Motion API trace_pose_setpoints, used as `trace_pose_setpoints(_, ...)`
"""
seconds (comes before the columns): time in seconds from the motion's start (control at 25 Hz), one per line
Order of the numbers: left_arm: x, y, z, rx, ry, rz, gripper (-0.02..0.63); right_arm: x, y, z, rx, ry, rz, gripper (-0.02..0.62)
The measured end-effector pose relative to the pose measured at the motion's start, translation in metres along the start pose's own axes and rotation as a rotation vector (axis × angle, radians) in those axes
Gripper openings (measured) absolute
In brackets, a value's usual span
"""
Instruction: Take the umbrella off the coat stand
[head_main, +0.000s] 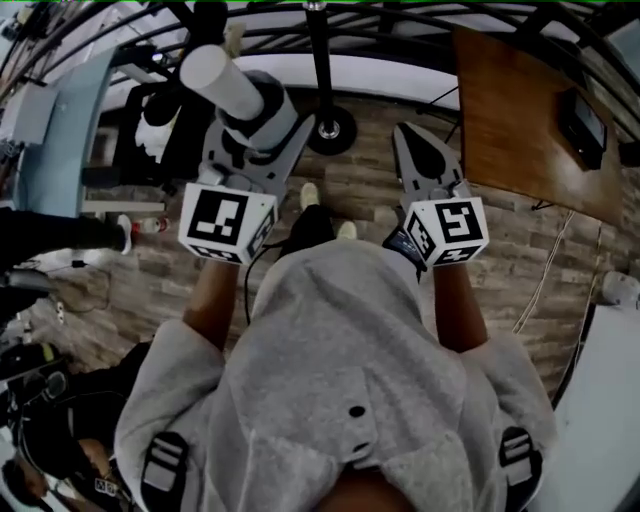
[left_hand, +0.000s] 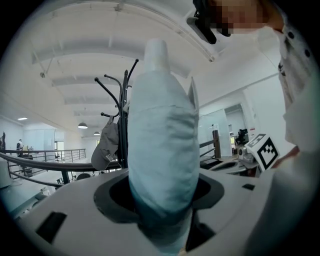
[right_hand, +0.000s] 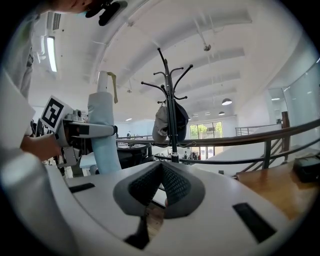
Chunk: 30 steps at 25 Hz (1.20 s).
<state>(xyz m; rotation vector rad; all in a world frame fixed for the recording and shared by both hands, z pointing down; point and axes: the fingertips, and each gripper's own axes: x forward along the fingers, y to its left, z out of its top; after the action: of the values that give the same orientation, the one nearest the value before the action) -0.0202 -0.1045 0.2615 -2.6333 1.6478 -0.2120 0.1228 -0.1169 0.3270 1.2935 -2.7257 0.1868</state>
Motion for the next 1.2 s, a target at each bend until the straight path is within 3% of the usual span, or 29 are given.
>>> trace_pose_setpoints(0.24,0.0,0.001,-0.022,-0.03,0.038,-0.011,0.274,0.004,-0.001,-0.005,0.02,0.01,-0.017,0.009)
trace_pose_setpoints(0.64,-0.034,0.028,-0.047,-0.08,0.056,-0.018,0.273,0.029,0.039,-0.025,0.061,0.058,-0.013,0.009)
trace_pose_setpoints(1.2,-0.125,0.001,-0.073,-0.091,0.06,-0.002,0.273,-0.033,0.109,-0.042,0.021,0.085,-0.034,0.009)
